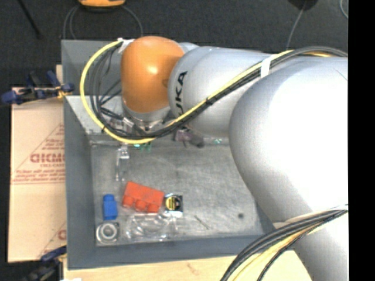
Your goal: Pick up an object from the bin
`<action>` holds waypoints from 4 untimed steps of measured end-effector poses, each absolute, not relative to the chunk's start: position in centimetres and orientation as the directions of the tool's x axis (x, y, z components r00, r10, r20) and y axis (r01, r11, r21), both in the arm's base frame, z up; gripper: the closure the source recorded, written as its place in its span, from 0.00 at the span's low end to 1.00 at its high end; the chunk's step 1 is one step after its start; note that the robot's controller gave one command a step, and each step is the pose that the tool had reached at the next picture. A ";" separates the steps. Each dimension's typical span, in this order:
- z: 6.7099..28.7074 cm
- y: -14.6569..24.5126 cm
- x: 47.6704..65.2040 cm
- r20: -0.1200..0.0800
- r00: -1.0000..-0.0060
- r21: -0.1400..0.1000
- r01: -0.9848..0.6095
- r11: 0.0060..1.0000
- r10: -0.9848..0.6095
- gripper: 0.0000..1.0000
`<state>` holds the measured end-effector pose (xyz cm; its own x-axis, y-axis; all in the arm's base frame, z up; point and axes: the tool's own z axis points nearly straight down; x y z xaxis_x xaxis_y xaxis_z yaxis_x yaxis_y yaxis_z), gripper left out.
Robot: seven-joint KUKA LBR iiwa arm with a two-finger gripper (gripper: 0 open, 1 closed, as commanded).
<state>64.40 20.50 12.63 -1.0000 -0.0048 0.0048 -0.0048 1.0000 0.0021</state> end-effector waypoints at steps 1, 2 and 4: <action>9.3 17.4 57.3 0.002 -0.968 -0.002 -0.251 0.968 -0.251 0.00; 7.4 14.1 57.1 -0.009 -0.998 0.009 0.059 0.998 0.059 0.00; 29.6 13.2 58.2 -0.012 -0.998 0.005 0.062 0.998 0.062 1.00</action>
Offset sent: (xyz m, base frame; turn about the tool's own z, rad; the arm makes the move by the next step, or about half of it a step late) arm -0.0707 -0.0289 -0.0320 -0.2514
